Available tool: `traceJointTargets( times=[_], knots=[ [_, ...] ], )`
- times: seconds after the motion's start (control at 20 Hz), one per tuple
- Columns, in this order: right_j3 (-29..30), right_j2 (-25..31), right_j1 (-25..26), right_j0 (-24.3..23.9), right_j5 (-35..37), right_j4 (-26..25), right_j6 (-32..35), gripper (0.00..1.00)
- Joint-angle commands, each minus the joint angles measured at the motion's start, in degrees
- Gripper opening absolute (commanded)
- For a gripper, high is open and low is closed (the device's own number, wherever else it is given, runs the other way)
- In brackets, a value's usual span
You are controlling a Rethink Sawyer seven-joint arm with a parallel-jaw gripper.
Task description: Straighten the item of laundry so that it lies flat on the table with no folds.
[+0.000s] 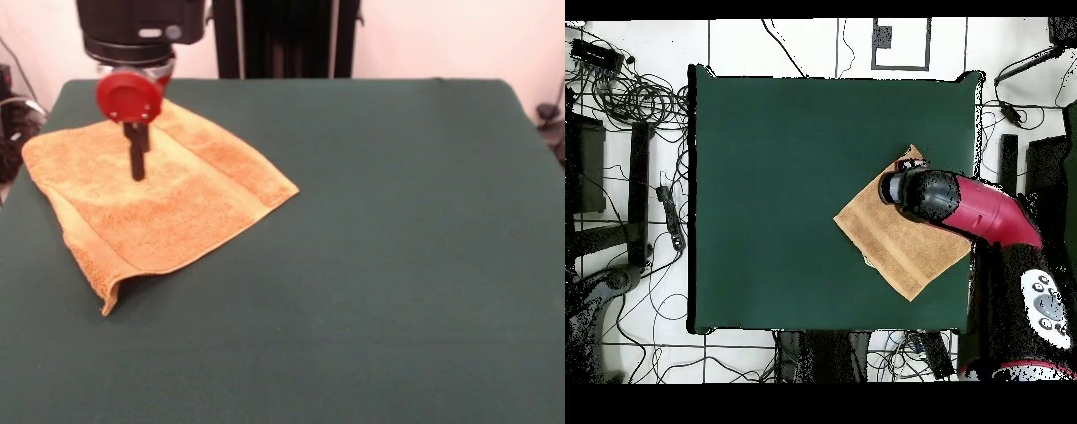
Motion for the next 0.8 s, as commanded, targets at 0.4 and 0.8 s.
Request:
traceJointTargets(
  times=[0.4,0.8],
  knots=[
    [7.34,-3.43,6.00,11.29,2.46,13.94,17.17,1.00],
    [8.00,-6.13,7.83,15.49,1.84,19.13,16.55,1.00]
  ],
)
